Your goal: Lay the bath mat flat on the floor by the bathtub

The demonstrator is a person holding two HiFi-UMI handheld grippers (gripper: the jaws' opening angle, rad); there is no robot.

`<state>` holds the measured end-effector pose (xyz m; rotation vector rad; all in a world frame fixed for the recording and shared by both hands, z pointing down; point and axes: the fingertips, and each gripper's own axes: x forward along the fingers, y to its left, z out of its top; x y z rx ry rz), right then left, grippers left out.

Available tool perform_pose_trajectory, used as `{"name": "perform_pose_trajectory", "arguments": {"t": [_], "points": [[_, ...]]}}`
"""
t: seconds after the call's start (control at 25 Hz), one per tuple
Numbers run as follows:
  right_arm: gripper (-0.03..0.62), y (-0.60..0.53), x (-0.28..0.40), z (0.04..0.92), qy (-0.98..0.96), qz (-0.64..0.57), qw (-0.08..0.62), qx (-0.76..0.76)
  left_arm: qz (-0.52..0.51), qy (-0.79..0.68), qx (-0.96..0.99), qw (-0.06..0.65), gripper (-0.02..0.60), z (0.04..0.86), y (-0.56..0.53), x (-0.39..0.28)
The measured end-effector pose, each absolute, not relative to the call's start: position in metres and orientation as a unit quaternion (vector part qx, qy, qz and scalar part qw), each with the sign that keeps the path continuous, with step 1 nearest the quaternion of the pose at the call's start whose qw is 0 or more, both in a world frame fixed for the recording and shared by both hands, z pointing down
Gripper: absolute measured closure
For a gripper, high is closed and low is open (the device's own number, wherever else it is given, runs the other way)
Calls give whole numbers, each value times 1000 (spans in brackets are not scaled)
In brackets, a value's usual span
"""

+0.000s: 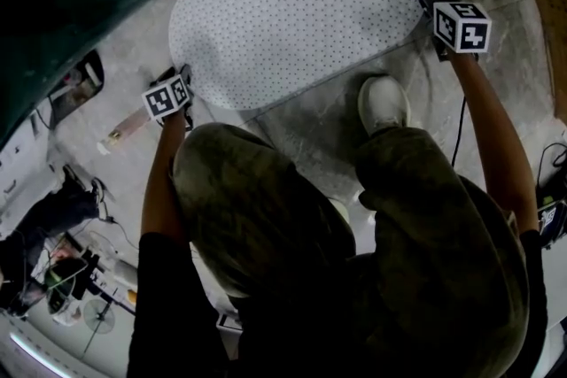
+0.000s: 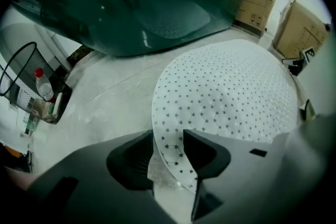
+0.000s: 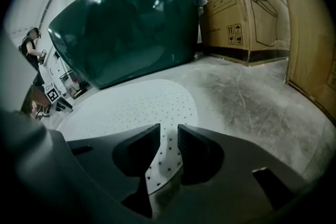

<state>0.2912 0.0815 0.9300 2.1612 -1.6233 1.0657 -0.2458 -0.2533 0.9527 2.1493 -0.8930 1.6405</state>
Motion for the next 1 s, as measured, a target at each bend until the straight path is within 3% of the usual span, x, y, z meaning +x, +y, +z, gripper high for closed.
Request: {"name": "perform_pose_trajectory", "arguments": {"t": [0.2, 0.48, 0.56, 0.68, 0.88, 1.0], "points": [[485, 84, 288, 940, -555, 376, 124, 732, 591, -295, 741, 121, 388, 953, -249, -246], [523, 92, 289, 941, -551, 376, 140, 732, 581, -287, 743, 167, 376, 957, -256, -253], [521, 94, 293, 941, -554, 374, 138, 731, 593, -279, 740, 151, 377, 957, -256, -250], [522, 94, 294, 921, -557, 371, 114, 734, 588, -250, 759, 126, 436, 939, -248, -225], [559, 74, 261, 840, -575, 348, 116, 731, 470, -209, 839, 177, 528, 840, -232, -154], [571, 38, 259, 770, -576, 349, 65, 736, 379, -213, 873, 221, 561, 781, -224, -115]]}}
